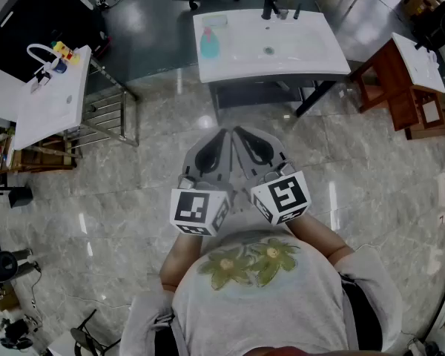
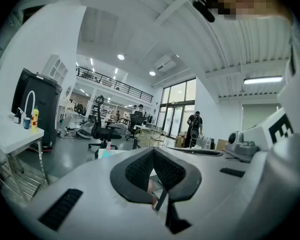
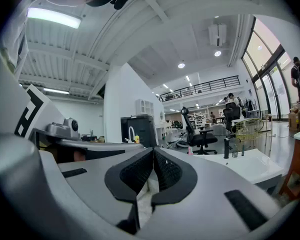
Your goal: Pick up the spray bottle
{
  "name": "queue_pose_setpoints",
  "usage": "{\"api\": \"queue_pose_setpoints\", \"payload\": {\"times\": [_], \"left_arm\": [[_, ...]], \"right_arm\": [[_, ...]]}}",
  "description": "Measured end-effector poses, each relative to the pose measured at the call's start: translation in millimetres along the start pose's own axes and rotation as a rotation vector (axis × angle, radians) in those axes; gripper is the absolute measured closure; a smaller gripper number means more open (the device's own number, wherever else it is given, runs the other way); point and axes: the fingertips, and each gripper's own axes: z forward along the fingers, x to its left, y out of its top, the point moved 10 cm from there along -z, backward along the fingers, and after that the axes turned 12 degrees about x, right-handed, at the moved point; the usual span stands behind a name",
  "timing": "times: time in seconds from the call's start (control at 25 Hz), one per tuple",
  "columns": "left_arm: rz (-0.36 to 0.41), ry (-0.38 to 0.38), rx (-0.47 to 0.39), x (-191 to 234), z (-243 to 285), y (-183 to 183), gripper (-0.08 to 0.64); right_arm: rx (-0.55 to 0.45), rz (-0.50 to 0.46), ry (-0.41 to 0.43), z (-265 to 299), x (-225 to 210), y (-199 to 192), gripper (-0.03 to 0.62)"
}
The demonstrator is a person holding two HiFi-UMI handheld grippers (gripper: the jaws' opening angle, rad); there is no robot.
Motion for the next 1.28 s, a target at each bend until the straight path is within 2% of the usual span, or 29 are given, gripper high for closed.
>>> {"api": "queue_pose_setpoints", "payload": {"times": [0.36, 0.56, 0.76, 1.08, 1.28], "left_arm": [[-0.04, 0.013, -0.004, 20.1, -19.0, -6.1, 0.554], [-0.054, 0.045, -0.022, 45.3, -32.4, -5.3, 0.554], [-0.049, 0.063, -0.014, 72.4, -48.1, -10.4, 0.554], [-0.08, 0.023, -0.036, 99.0, -50.5, -14.7, 0.554], [-0.081, 0.003, 0.002, 107.3, -36.7, -16.8, 0.554]], "right_arm": [[0.006, -0.012, -0.008, 15.4, 24.4, 1.9, 0.568], [-0.015, -0.063, -0.031, 35.2, 51.0, 6.5, 0.568], [0.005, -0.116, -0.052, 55.1, 78.7, 7.0, 0.568], [0.022, -0.149, -0.088, 75.2, 94.1, 7.0, 0.568], [0.056, -0.123, -0.109, 86.2, 86.6, 1.6, 0.568]]}}
